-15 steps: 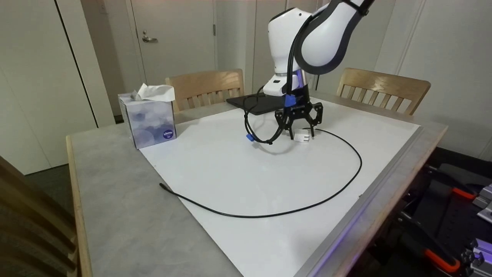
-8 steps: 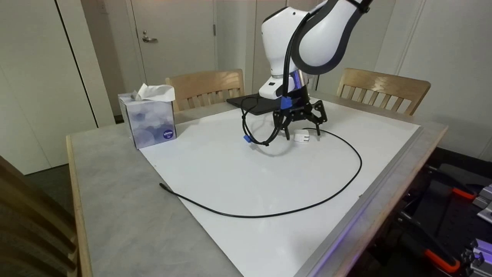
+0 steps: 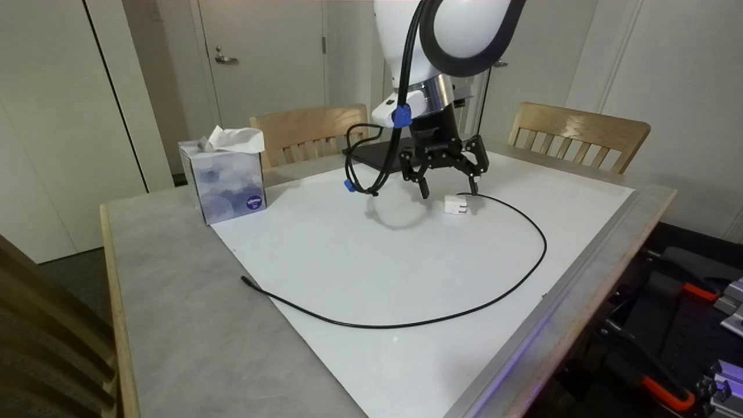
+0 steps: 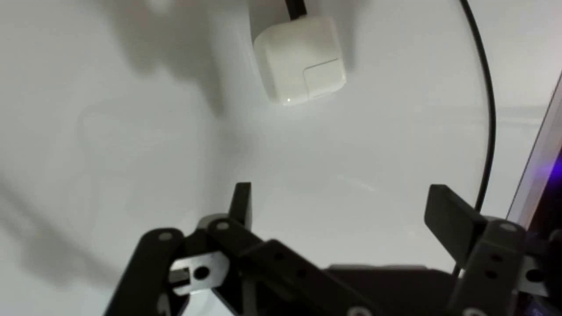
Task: Wind the black charging cable
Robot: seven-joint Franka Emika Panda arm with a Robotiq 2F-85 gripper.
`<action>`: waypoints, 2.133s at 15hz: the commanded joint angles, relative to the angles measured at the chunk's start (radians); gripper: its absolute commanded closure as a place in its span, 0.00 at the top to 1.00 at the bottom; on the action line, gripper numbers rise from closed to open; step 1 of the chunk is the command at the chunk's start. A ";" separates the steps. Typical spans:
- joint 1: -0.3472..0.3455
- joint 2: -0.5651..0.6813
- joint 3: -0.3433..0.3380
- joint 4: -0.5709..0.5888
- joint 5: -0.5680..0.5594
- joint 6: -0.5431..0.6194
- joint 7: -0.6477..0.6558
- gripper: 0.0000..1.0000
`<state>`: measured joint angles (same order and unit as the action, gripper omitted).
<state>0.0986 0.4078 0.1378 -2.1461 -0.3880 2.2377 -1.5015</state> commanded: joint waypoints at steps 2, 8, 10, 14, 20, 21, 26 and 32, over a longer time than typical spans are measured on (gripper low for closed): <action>0.009 -0.006 0.004 0.003 -0.008 -0.012 0.013 1.00; 0.072 0.051 0.016 0.086 0.068 -0.225 0.284 1.00; 0.086 0.061 0.039 0.098 0.123 -0.268 0.401 1.00; 0.093 0.063 0.095 0.060 0.234 -0.158 0.578 1.00; 0.103 0.069 0.130 0.060 0.223 -0.105 0.657 1.00; 0.103 0.069 0.130 0.060 0.223 -0.105 0.656 1.00; 0.154 0.060 0.117 0.057 0.197 -0.022 0.890 1.00; 0.198 0.072 0.109 0.050 0.134 0.206 1.174 1.00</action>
<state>0.2855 0.4767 0.2578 -2.0859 -0.2323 2.3264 -0.4309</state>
